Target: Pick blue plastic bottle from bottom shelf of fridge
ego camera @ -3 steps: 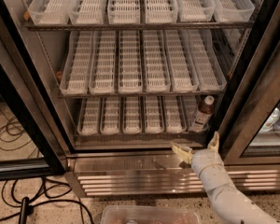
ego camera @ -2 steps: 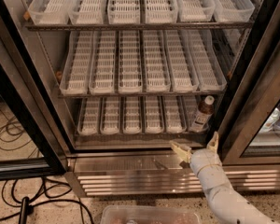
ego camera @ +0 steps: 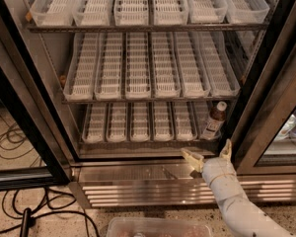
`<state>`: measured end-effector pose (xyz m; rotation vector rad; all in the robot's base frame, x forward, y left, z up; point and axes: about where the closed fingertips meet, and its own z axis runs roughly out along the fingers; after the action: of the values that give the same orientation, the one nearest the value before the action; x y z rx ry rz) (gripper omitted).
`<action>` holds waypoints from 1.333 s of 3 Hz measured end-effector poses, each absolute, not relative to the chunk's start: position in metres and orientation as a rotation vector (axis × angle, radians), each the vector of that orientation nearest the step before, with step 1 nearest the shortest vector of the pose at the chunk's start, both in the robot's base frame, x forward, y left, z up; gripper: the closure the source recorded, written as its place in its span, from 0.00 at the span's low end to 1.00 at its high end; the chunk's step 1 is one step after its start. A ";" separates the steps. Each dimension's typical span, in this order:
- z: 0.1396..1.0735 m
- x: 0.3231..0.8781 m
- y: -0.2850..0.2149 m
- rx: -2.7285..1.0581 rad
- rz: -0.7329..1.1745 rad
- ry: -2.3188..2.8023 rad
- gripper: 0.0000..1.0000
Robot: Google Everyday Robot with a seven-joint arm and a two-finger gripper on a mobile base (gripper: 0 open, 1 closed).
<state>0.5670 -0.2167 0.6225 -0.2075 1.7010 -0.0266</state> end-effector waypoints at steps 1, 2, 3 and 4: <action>0.625 0.572 -0.217 -0.205 -0.016 1.699 0.29; 0.625 0.583 -0.218 -0.200 -0.016 1.689 0.27; 0.625 0.595 -0.222 -0.195 -0.029 1.679 0.28; 0.625 0.595 -0.222 -0.195 -0.029 1.678 0.40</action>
Offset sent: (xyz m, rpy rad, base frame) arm 0.0280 -0.0049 0.0028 0.0147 -0.0233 -0.0031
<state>0.5947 -0.2220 0.6248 -0.1949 1.6785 -0.0290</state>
